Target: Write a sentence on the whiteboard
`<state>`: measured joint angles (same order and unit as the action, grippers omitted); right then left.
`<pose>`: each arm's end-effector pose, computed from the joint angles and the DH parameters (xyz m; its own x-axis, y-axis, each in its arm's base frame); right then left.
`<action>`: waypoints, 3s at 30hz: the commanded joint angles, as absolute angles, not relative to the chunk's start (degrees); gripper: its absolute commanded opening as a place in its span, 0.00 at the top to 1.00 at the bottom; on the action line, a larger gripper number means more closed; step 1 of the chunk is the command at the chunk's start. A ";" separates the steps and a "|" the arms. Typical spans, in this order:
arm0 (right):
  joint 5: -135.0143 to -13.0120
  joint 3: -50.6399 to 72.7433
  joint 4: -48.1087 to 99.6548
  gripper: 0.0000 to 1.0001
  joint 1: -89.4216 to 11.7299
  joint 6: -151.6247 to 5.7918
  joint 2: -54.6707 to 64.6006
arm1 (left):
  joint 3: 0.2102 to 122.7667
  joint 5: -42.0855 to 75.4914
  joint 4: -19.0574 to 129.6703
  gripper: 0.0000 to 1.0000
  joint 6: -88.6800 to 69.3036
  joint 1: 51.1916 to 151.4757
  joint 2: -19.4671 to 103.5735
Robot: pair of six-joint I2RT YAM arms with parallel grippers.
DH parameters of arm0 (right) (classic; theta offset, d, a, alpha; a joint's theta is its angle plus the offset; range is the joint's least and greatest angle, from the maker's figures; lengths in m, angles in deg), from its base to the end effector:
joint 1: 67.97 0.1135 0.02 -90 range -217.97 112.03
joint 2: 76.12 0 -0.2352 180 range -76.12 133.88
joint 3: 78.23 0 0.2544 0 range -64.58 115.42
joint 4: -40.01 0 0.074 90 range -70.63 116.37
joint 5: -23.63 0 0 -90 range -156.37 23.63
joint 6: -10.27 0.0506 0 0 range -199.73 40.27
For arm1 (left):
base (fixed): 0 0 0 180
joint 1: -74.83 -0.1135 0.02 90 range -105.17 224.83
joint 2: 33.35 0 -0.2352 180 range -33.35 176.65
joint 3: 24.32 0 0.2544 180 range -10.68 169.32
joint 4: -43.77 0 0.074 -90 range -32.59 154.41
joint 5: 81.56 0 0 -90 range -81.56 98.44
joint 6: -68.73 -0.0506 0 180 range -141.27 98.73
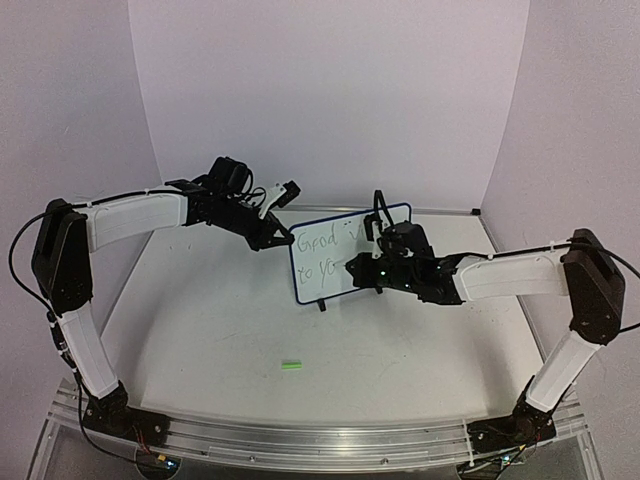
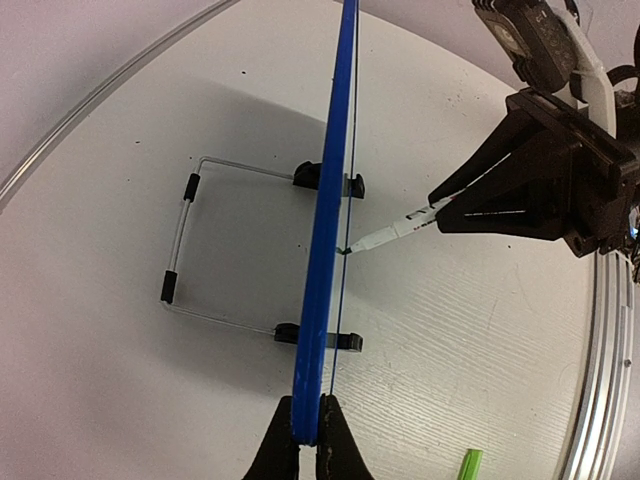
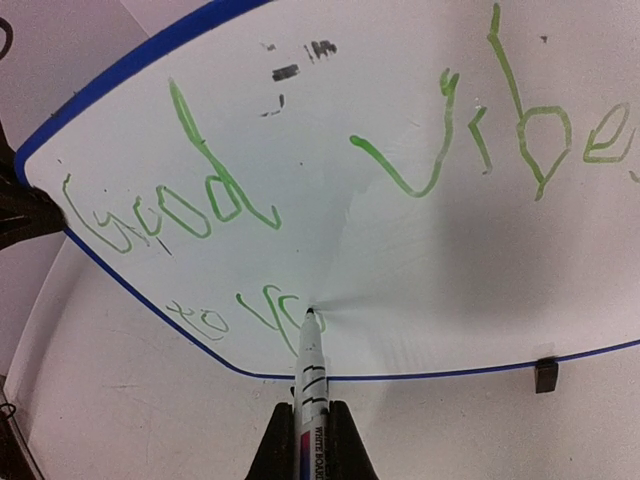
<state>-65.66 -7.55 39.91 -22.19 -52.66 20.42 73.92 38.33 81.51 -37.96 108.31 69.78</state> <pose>0.2709 0.2774 0.1817 -0.5944 0.0416 -0.8031 -0.4923 0.7708 0.4043 0.3311 -0.2492 0.2410 -0.3159 0.5075 -0.8017 0.9133 0.3916 -0.1120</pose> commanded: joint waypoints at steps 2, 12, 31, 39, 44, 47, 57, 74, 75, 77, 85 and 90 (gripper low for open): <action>-65.45 -4.95 41.84 1.00 -22.58 -53.22 19.28 | 72.89 33.32 82.81 1.00 -41.35 107.97 67.90; -65.87 -5.35 42.36 1.00 -22.56 -53.34 18.37 | 72.90 33.36 82.81 1.00 -41.36 107.97 67.91; -67.70 -9.33 42.61 1.00 -22.55 -53.45 14.53 | 72.90 33.36 82.81 1.00 -41.32 107.97 68.13; -67.40 -10.60 41.56 1.00 -22.54 -52.58 15.28 | 72.90 33.42 82.81 1.00 -41.35 107.97 68.17; -66.76 -9.74 41.31 1.00 -22.87 -52.25 15.94 | 72.88 33.39 82.75 1.00 -41.33 107.97 68.16; -66.91 -8.47 41.31 1.00 -23.24 -52.08 17.06 | 72.90 33.46 82.75 1.00 -41.33 107.97 68.24; -66.98 -6.14 41.31 1.00 -23.72 -51.79 19.41 | 72.90 33.42 82.79 1.00 -41.34 107.97 68.25; -66.38 -7.50 39.72 1.00 -24.20 -50.34 22.43 | 72.87 33.33 82.78 1.00 -41.37 107.97 68.10; -65.86 -7.48 39.67 1.00 -24.20 -50.30 22.48 | 72.83 33.32 82.84 1.00 -41.34 107.97 68.08; -64.85 -7.35 39.64 1.00 -24.28 -50.25 22.46 | 72.82 33.37 82.85 1.00 -41.34 107.97 68.07; -63.33 -6.87 39.26 1.00 -24.64 -50.66 19.83 | 72.88 33.37 82.81 1.00 -41.37 107.94 68.04; -63.25 -6.51 39.02 1.00 -24.73 -50.82 18.48 | 72.83 33.37 82.81 1.00 -41.35 107.98 67.95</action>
<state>-66.97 -7.98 38.01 -23.67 -50.80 21.52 73.92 38.33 81.55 -37.96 108.31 69.71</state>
